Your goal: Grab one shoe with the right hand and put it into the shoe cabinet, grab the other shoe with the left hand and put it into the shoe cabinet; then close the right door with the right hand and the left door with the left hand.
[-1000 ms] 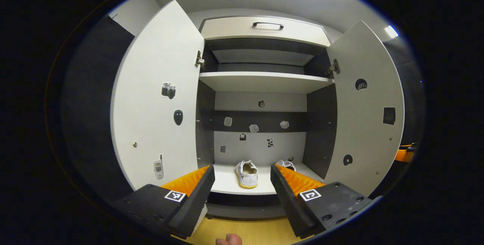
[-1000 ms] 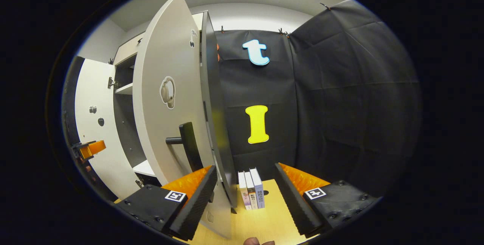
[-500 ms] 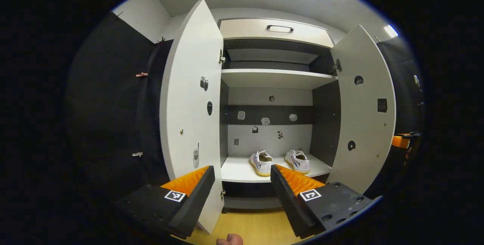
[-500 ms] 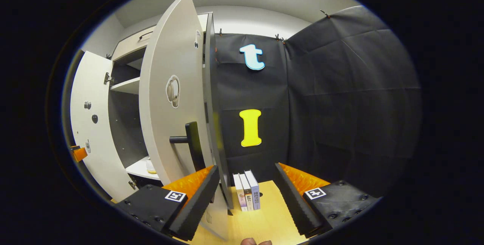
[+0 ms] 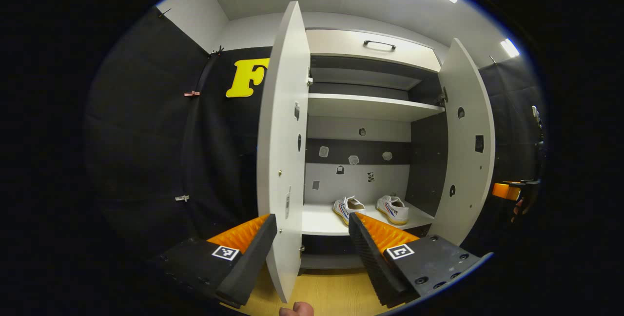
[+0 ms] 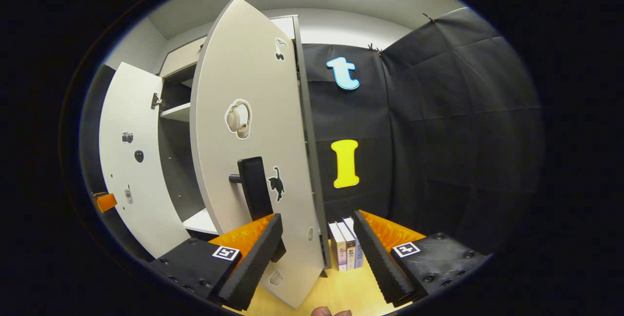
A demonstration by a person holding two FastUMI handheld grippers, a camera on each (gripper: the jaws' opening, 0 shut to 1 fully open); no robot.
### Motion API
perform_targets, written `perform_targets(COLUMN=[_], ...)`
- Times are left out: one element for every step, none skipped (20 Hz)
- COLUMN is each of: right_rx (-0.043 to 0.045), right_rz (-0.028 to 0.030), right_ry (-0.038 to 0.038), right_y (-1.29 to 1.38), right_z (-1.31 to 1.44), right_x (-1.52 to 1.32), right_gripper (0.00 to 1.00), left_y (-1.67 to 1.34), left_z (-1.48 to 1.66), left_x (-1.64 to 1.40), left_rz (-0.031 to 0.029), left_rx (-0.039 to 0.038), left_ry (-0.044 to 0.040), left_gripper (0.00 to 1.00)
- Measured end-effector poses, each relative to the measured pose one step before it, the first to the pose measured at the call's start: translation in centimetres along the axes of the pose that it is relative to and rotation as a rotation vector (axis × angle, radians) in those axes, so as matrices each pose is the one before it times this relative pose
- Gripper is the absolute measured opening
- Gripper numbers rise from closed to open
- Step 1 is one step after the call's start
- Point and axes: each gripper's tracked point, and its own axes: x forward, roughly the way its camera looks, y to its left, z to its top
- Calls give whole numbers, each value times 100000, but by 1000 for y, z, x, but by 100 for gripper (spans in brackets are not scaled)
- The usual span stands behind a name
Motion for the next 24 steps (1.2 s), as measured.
perform_targets(right_rx=[420,-112,90,498,19,-804,-1028,-692,-372,-419,-434,-562,-489,-298,-120,205,473,539,379,297,-105,-334,-494,-423], right_rz=[1828,1774,2602,2841,2365,1776,1151,1398,1101,658,484,6,-57,-297,-462,-791,-539,-590,-570,-409,-674,-692,-822,-752], right_ry=[892,1111,822,804,476,315,347,201,139,218,226,231,449,318,114,-142,-209,-127,19,-66,-127,-251,-225,-61], right_y=[1243,1128,1338,1535,1425,1058,928,802,707,472,426,274,140,-30,-118,-290,-201,-168,-249,-158,-315,-337,-348,-361], right_z=[-376,-433,-388,-164,-285,-307,-264,-216,-128,-161,-192,-152,-203,-181,-113,56,52,50,75,68,94,106,111,26], right_x=[449,227,184,118,133,204,4,-20,-140,-193,-89,86,-52,-164,-211,-116,-140,-156,-191,-251,-265,-179,-196,-310], right_gripper=[98,98,100,100,98,98,98,98,98,98,98,98,98,98,98,98,98,98,98,98,98,98,98,98], left_y=[654,555,654,765,777,796,982,930,888,941,1091,1168,1134,1043,934,764,600,238,-191,-144,1,-35,-128,-315], left_z=[-84,-22,99,41,149,55,165,99,203,154,320,303,272,73,106,-128,-159,-206,-265,-412,-526,-538,-549,-212], left_x=[-117,-72,-52,-16,68,38,38,75,108,84,192,316,252,264,456,552,512,529,792,784,769,578,435,214], left_rz=[505,318,617,620,1002,1101,1501,1548,1288,1223,1436,1493,1598,1713,1489,854,469,17,-883,-1031,-694,-206,-82,-792], left_rx=[-212,-516,-801,-573,-180,249,434,-2,-479,-738,-871,-774,-499,-213,296,543,753,378,-267,-468,-295,465,795,639], left_ry=[326,220,26,-286,-308,-412,-184,-141,-196,-67,-409,-485,-345,-252,-221,-34,60,-42,766,1077,1636,1819,1298,610], left_gripper=[93,93,93,94,93,93,93,93,93,93,93,93,93,93,94,93,93,93,94,94,94,94,94,94])
